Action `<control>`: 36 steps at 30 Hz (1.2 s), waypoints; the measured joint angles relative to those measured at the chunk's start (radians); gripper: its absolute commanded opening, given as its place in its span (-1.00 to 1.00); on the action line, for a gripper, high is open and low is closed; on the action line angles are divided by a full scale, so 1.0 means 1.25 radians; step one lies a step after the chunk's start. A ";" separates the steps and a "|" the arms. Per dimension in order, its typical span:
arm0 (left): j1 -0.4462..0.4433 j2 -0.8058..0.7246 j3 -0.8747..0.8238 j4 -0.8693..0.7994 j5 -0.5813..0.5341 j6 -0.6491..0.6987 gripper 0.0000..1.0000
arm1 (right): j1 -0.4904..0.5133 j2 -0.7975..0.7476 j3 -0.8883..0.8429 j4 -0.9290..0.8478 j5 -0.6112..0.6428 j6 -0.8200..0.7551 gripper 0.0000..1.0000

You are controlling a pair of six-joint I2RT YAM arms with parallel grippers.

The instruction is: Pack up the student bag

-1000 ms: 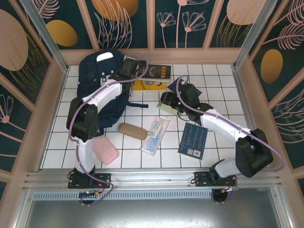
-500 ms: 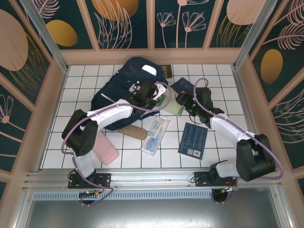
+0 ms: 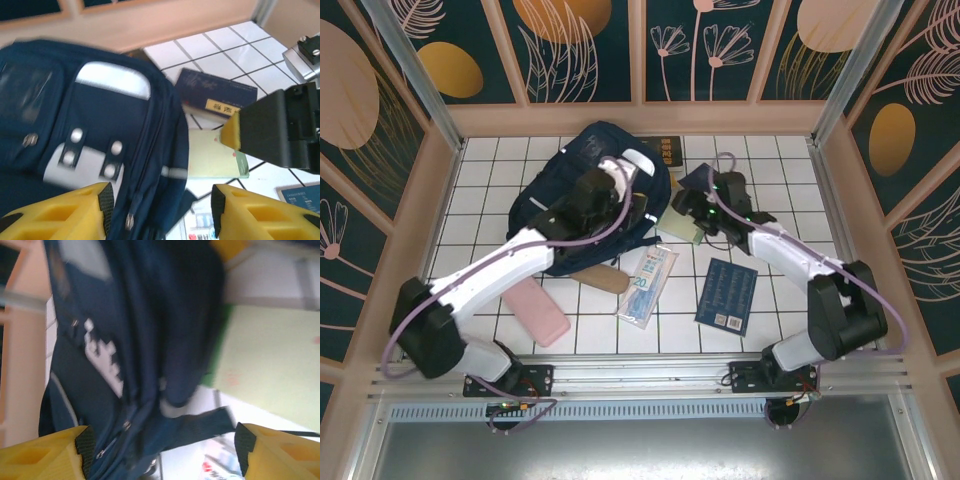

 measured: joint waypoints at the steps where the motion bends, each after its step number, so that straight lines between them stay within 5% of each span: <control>1: 0.005 -0.027 -0.030 -0.015 -0.010 -0.048 0.16 | 0.023 0.028 0.026 -0.004 -0.010 -0.002 0.55; 12: 0.097 -0.311 -0.312 -0.193 -0.017 -0.436 0.13 | 0.118 0.264 0.103 0.002 -0.098 0.061 0.28; 22: 0.197 -0.309 -0.445 -0.214 0.006 -0.528 0.07 | 0.129 0.355 0.139 0.119 -0.124 0.218 -1.00; 30: 0.251 -0.266 -0.418 -0.159 0.035 -0.448 0.16 | 0.149 0.360 0.148 0.201 -0.134 0.383 -1.00; 36: 0.251 -0.317 -0.385 -0.088 0.138 -0.361 0.34 | 0.151 0.374 0.225 0.183 -0.141 0.473 -1.00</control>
